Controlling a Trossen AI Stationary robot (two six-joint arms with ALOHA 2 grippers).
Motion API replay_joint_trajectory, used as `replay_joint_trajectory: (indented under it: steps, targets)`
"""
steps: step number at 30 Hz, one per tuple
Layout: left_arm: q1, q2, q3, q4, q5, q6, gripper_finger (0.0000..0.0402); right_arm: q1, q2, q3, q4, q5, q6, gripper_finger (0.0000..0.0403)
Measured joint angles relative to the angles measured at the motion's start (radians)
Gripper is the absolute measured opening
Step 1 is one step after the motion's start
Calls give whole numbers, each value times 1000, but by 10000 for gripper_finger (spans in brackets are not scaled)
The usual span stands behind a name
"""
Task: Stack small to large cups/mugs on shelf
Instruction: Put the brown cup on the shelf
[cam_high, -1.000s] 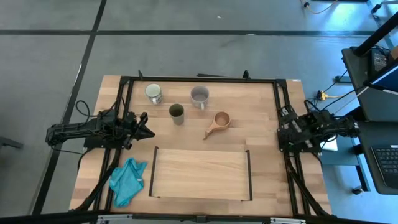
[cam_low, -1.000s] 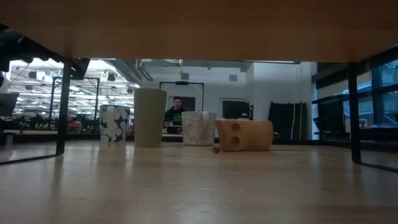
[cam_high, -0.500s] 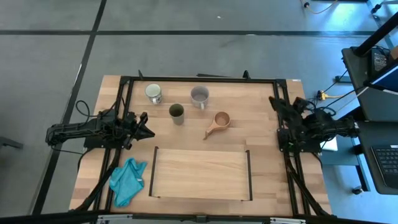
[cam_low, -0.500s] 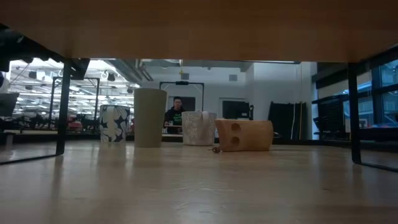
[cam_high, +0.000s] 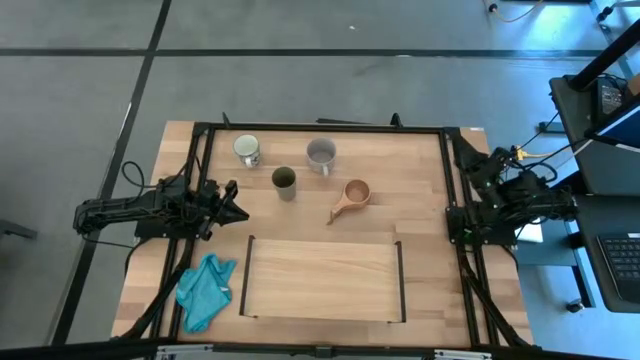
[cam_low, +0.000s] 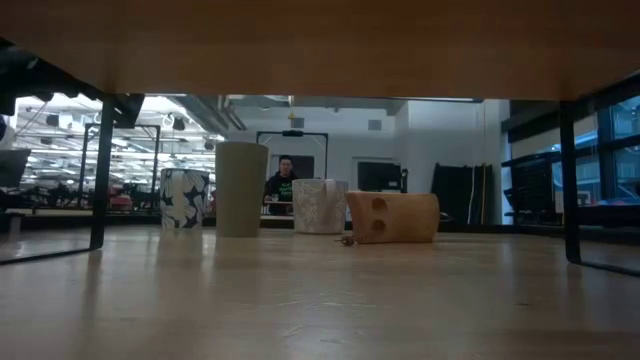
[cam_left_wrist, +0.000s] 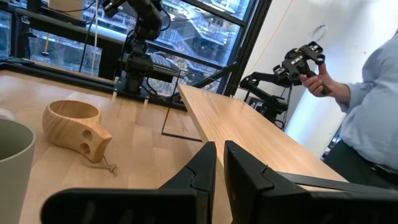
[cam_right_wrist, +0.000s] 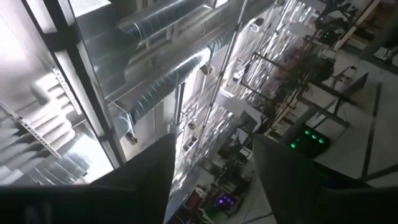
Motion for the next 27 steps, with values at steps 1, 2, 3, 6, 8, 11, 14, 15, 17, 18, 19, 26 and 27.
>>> replay_joint_trajectory:
  steps: [1,2,3,6,8,11,14,15,17,18,19,26,27]
  targets:
    - [0,0,0,0,0,0,28,0,0,0,-1,0,0,218]
    - [0,0,0,0,0,0,28,0,0,0,-2,0,-5,218]
    - [0,0,0,0,0,0,27,0,0,0,-2,0,-15,218]
    - [0,0,0,0,0,0,27,0,0,0,-3,0,-60,218]
    - [0,0,0,0,0,0,28,0,0,0,-3,0,-84,218]
    - [0,0,0,0,0,0,28,0,0,0,-4,0,-108,218]
    - [0,0,0,0,0,0,28,0,0,0,-4,0,-111,218]
    - [0,0,0,0,0,0,27,0,0,0,-4,0,-110,218]
    - [0,0,0,0,0,0,28,0,0,0,-4,0,-112,218]
    - [0,0,0,0,0,0,27,0,0,0,-4,0,-110,218]
    - [0,0,0,0,0,0,28,0,0,0,-1,0,-108,218]
    - [0,0,0,0,0,0,28,0,0,0,-2,-27,-59,218]
    - [0,0,0,0,0,0,27,0,0,0,-3,-27,-39,218]
